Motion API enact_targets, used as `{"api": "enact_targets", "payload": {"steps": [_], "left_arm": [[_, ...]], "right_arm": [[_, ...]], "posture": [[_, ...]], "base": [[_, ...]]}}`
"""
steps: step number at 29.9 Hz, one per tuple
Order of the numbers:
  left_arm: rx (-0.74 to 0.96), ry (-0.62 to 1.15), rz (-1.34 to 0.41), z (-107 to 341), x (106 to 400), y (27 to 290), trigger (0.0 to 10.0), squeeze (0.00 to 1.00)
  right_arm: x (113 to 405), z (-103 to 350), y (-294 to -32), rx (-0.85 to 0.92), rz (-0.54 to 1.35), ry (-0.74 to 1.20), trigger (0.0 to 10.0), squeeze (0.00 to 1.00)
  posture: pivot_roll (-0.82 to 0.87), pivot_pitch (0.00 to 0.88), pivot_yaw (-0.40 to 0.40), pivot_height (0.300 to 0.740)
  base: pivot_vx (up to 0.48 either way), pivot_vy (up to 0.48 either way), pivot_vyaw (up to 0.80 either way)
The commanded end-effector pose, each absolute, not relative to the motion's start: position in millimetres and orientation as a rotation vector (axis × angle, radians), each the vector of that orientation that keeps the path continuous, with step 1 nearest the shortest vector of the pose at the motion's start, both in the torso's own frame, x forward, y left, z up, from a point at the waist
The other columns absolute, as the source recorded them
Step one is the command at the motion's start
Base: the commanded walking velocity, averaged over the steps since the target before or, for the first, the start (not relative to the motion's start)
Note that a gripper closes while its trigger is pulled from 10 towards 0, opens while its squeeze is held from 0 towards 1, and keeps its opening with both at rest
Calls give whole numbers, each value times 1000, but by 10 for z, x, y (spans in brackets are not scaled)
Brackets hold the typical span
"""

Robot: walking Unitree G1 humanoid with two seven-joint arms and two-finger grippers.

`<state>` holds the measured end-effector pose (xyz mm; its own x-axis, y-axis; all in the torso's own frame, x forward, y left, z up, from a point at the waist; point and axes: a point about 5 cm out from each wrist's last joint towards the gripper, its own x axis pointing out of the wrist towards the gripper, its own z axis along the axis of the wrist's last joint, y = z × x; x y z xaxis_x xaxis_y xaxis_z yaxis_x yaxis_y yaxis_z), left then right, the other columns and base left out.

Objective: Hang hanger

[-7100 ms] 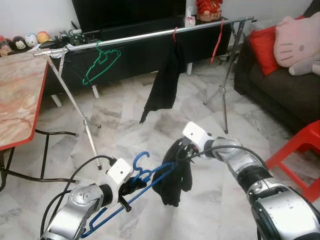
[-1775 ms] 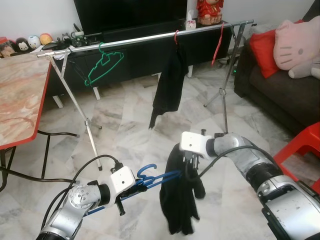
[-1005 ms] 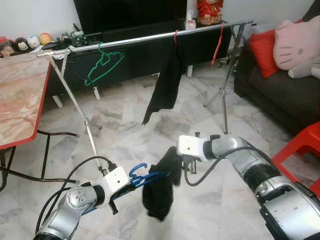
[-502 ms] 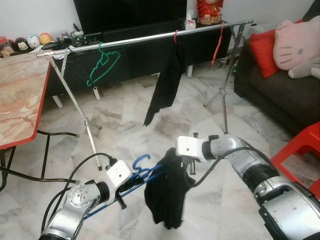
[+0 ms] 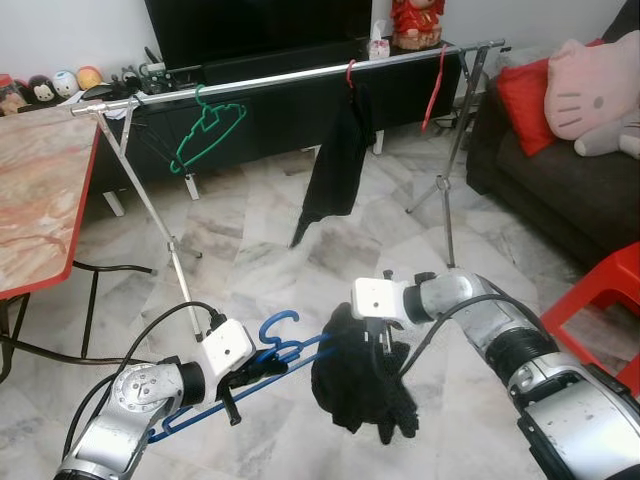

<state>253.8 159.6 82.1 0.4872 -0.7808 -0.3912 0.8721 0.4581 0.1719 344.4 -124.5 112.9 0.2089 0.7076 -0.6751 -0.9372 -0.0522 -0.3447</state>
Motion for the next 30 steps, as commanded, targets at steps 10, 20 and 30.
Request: {"api": "enact_targets", "payload": {"steps": [10,20,30], "left_arm": [[429,262,-1096,837,2526,1516,10000,0],[730,250,-983,713,2668,1630,10000,0],[818,123,-975,779,2702,1587,10000,0]], "right_arm": [[3357,1250,-1175,-959,1589,258,10000,0],[3383,1191,-1194,-1029,1523,261,10000,0],[3361,1179,-1183,-1043,1545,244,10000,0]], "posture": [[-113,0,23,740],[-111,0,26,740],[-111,0,26,740]], "base": [[0,0,0],[0,0,0],[0,0,0]]}}
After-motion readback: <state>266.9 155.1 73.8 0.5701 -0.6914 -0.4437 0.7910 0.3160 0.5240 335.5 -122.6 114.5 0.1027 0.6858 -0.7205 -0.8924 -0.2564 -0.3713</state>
